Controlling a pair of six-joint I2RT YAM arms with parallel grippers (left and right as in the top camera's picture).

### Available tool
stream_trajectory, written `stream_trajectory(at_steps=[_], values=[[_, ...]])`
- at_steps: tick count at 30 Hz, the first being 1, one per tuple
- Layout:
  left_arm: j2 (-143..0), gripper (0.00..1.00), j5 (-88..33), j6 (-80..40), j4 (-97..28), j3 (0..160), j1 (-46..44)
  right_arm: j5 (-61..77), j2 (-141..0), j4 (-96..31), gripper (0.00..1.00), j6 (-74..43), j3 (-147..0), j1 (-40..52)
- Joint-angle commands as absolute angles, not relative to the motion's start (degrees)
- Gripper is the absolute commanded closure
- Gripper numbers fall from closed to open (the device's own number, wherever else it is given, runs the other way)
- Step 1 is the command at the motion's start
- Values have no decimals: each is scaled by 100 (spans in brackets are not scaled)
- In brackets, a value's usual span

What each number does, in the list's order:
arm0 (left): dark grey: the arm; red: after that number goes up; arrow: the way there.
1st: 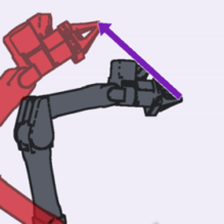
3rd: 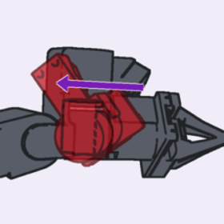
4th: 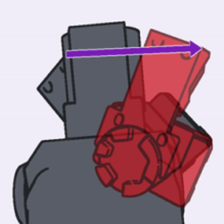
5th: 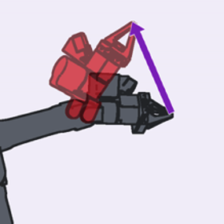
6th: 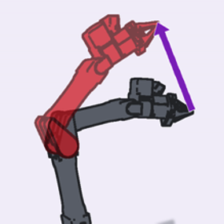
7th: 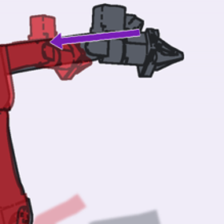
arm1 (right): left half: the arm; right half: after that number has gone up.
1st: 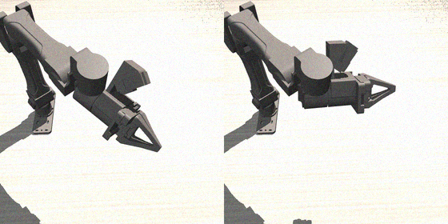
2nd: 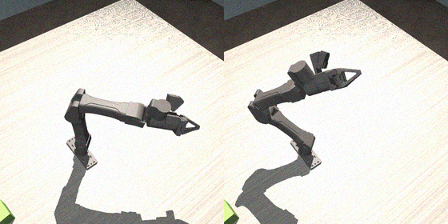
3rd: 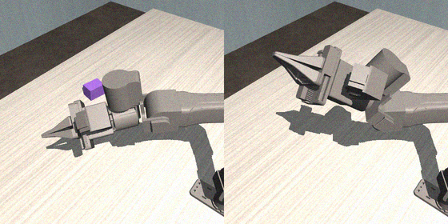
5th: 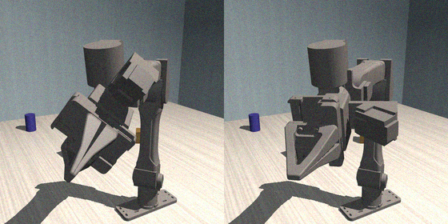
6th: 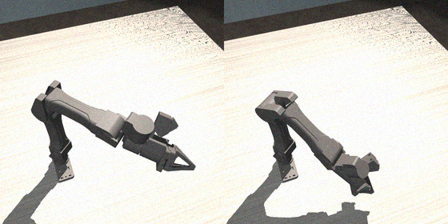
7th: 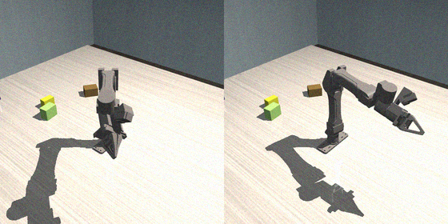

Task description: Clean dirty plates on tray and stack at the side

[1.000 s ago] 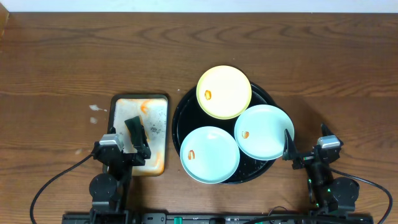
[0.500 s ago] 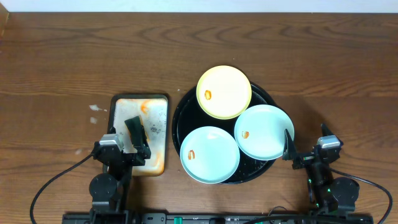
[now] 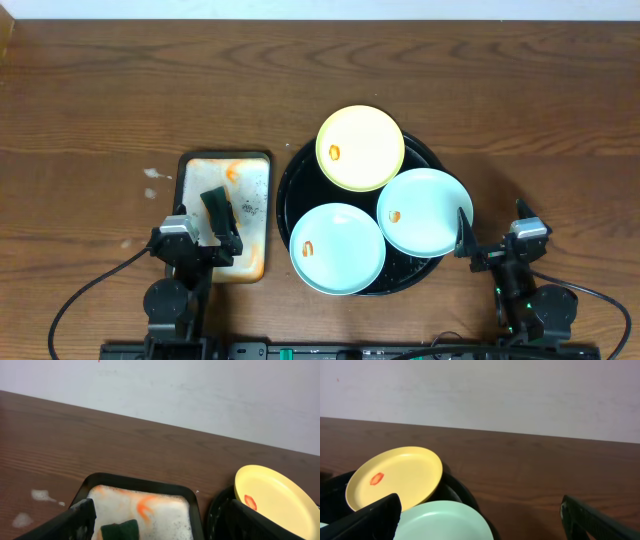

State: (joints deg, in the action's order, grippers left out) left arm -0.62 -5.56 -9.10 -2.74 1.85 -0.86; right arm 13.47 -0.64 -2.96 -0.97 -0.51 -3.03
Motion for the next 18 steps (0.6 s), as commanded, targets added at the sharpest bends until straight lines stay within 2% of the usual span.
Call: stream_trajectory(at_steps=[1, 11, 15, 18], values=[[-23, 16, -489, -860, -353, 23, -99, 1372, -38, -298, 1, -78, -30, -287], [-23, 16, -617, -886, -349, 23, -99, 1433, -38, -294, 1, -82, -30, -287], [-23, 16, -1245, -895, -242, 30, -99, 1990, -38, -242, 1, -86, -32, -285], [-40, 16, -1503, -1151, -322, 250, -99, 2364, -38, -250, 1, -510, -104, -287]])
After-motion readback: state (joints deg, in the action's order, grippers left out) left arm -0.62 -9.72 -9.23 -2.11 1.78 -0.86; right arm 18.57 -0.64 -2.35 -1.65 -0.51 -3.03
